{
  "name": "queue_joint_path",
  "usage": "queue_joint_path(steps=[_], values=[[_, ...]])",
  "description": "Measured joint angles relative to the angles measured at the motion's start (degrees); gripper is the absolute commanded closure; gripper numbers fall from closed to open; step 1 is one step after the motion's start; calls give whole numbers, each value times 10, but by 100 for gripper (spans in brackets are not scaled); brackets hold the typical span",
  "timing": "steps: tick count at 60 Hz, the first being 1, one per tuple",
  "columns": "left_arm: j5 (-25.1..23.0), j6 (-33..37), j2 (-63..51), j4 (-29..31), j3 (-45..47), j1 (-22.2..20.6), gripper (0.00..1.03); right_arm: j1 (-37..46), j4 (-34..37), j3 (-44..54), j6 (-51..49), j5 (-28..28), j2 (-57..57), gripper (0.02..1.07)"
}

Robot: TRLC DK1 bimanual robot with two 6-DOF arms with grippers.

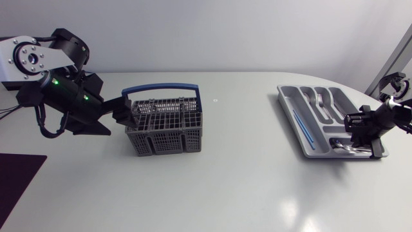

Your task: Unload the cutlery basket into the drawer organizer.

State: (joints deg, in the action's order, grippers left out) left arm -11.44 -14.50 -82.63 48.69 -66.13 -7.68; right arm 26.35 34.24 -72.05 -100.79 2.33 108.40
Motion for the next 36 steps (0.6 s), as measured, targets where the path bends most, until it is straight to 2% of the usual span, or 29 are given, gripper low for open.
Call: queue_joint_path(steps=[12,20,36], values=[[0,62,15,-17,20,0,5,-14,5,10,2,11,-16,23],[0,100,19,-23,25,0,5,-64,64,20,34,7,-67,12],[-3,174,30,-45,42,3,5,-221,167,18,205,-43,-148,10]])
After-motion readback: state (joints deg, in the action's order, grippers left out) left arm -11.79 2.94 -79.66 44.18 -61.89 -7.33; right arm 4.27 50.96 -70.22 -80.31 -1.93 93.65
